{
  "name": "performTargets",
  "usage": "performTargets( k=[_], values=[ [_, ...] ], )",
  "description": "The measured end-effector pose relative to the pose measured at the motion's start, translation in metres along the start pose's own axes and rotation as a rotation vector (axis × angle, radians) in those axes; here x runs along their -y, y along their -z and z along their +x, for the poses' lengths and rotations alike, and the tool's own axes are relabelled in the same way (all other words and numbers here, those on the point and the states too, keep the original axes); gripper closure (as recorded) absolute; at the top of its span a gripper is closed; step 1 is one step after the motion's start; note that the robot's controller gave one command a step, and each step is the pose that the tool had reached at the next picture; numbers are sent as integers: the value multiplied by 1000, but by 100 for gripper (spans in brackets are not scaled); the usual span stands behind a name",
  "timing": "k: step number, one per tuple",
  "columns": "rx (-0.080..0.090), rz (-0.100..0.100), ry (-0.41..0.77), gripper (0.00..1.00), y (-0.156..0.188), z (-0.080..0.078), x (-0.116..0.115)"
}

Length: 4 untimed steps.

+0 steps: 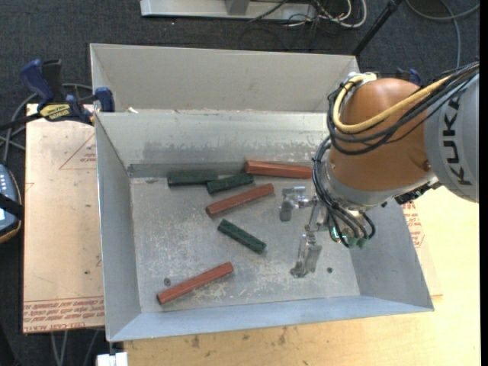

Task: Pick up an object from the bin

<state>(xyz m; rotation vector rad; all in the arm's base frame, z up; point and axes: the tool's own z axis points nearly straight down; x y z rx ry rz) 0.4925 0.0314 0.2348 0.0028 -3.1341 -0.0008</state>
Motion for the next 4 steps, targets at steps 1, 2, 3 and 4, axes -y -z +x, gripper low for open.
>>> performTargets(
  k=[1,2,3,4],
  values=[
    [2,-2,-109,0,-108,-47,-54],
    [17,-2,-106,0,-165,-111,-26],
    [14,-2,-104,100,-161,-110,-27],
    [14,0,425,100,-161,-150,-19]
  ],
)
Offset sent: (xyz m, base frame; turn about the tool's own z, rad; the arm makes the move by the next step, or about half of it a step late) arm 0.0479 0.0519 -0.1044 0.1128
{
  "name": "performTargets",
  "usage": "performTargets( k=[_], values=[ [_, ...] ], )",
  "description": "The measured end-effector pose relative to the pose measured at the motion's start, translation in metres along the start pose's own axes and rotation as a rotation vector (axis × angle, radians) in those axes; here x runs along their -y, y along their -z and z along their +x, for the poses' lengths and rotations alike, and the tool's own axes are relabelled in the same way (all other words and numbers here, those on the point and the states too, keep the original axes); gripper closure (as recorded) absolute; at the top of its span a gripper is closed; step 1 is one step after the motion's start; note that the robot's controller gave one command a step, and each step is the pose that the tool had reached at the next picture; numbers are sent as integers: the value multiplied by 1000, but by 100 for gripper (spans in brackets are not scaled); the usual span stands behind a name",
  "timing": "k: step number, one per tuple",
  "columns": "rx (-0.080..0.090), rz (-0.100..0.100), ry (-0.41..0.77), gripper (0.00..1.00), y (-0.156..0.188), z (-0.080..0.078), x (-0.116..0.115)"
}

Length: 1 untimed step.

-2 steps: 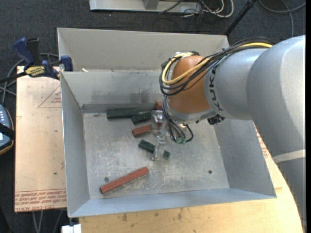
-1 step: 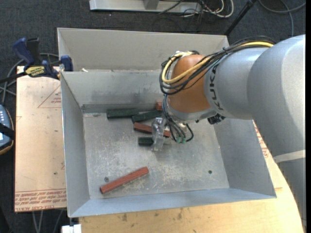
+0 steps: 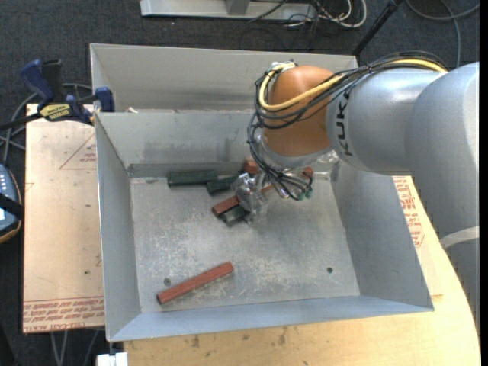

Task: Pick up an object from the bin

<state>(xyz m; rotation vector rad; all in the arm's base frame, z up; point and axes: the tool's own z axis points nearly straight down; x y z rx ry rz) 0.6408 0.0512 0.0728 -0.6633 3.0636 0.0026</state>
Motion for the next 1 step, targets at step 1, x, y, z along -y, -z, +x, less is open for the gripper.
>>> performTargets(
  k=[1],
  values=[
    [0,-3,249,100,32,-43,-89]
  ],
)
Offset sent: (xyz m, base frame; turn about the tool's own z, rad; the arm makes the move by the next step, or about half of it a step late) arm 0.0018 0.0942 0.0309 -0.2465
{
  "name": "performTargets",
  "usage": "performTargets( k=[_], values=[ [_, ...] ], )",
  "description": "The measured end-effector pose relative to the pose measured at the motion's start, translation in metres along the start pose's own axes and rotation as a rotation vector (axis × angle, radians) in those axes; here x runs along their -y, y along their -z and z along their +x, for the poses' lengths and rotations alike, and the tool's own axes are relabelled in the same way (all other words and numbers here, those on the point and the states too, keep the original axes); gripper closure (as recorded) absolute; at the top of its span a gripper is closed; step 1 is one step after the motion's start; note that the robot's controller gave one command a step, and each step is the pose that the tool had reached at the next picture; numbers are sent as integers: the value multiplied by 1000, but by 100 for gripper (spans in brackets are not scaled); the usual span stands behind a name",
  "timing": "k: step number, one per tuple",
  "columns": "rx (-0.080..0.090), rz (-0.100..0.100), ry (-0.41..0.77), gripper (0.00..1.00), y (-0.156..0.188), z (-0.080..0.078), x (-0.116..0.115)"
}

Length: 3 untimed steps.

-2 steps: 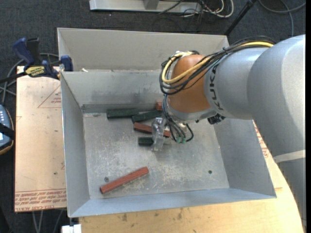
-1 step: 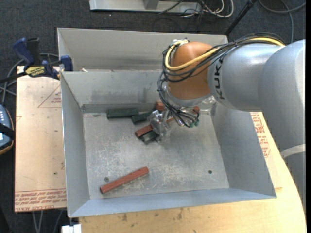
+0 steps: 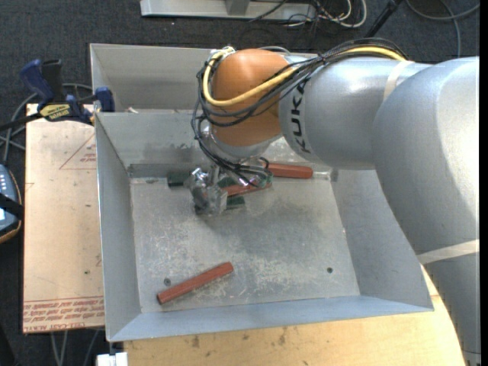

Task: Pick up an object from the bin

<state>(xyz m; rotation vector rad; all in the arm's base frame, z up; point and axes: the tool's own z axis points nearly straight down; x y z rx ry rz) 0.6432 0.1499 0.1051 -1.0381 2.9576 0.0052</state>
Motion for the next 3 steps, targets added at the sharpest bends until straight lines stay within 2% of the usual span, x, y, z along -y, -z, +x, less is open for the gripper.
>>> performTargets(
  k=[1,2,3],
  values=[
    [-3,0,-5,0,-1,2,3],
    [-6,-1,178,0,-36,6,15],
    [-5,-1,178,100,-34,5,16]
  ],
)
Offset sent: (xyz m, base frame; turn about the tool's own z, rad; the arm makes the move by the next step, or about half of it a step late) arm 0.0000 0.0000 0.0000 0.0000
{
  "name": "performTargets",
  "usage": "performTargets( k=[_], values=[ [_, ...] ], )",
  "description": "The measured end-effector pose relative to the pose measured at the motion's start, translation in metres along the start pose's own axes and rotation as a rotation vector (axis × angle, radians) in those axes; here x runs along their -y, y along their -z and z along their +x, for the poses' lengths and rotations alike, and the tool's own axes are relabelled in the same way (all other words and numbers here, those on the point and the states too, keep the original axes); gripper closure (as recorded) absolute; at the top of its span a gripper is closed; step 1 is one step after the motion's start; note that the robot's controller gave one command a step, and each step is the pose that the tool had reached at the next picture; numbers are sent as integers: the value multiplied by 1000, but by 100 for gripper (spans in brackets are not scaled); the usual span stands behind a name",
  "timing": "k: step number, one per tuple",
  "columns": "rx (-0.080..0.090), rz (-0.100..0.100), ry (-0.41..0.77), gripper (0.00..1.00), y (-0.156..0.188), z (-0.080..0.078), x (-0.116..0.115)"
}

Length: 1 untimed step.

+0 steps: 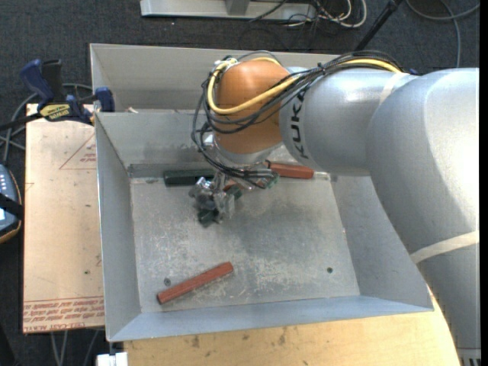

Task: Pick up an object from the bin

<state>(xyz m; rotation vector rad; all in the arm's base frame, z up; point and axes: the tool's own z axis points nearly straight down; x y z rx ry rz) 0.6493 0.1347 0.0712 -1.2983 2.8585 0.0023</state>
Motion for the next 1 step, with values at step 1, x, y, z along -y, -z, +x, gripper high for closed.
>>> performTargets(
  k=[1],
  values=[
    [9,7,24,100,146,-7,-3]
  ],
)
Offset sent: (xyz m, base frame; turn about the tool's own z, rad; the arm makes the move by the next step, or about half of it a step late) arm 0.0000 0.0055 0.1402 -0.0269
